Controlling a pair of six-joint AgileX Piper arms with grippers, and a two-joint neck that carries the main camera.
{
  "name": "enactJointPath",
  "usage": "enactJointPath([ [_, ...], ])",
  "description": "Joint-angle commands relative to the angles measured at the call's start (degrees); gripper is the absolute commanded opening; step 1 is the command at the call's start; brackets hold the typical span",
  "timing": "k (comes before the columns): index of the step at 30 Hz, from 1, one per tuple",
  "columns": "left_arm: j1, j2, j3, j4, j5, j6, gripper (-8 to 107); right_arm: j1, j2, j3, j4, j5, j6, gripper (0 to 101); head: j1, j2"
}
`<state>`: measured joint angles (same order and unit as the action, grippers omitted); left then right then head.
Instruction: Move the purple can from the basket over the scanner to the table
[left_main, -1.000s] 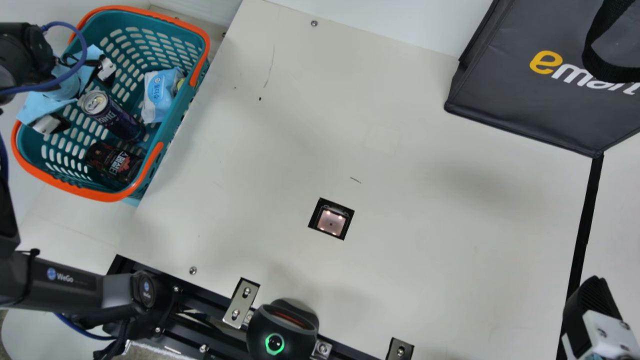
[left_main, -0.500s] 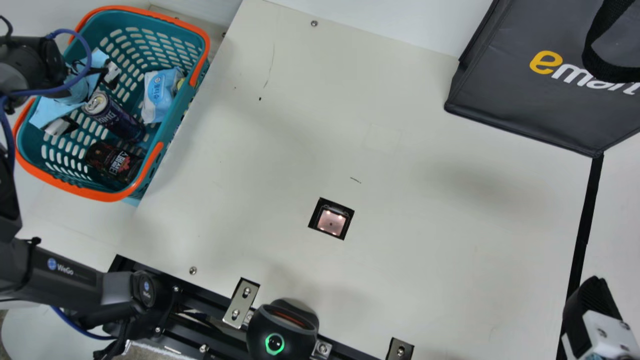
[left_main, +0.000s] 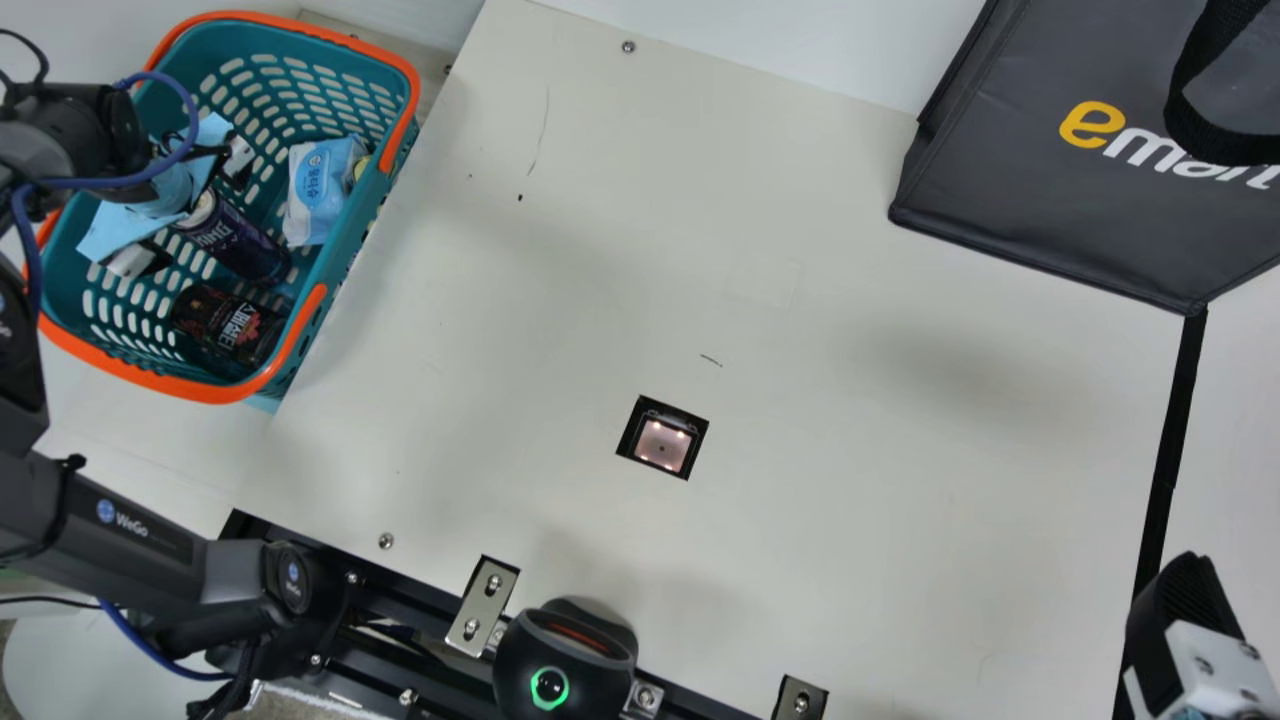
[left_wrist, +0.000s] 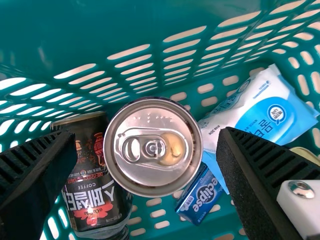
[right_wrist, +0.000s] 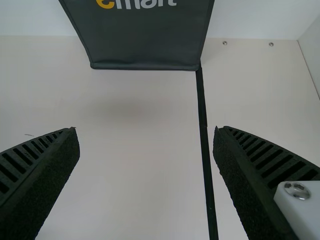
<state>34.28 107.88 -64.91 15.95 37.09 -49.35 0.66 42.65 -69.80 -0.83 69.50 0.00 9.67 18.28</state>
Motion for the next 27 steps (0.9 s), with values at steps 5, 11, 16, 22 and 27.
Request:
enactJointPath([
  [5, 0.1, 0.7, -0.3, 0.5, -0.1, -0.3, 90, 0.0, 0.0, 0.0, 0.0, 0.0, 0.0, 95, -1.7, 0.1],
  [11, -0.2, 1.0, -0.3, 1.6, -0.8, -1.2, 70, 0.0, 0.0, 0.0, 0.0, 0.0, 0.0, 95, -1.7, 0.1],
  [16, -0.3, 1.1, -0.4, 2.1, -1.1, -1.7, 37, 0.0, 0.0, 0.0, 0.0, 0.0, 0.0, 95, -1.7, 0.1],
  [22, -0.8, 0.4, -0.6, 2.8, -0.2, -2.2, -3, 0.0, 0.0, 0.0, 0.0, 0.0, 0.0, 95, -1.7, 0.1],
  [27, -2.0, -2.1, -0.1, 5.0, 0.5, -3.6, -8, 0.0, 0.0, 0.0, 0.0, 0.0, 0.0, 95, -1.7, 0.1],
])
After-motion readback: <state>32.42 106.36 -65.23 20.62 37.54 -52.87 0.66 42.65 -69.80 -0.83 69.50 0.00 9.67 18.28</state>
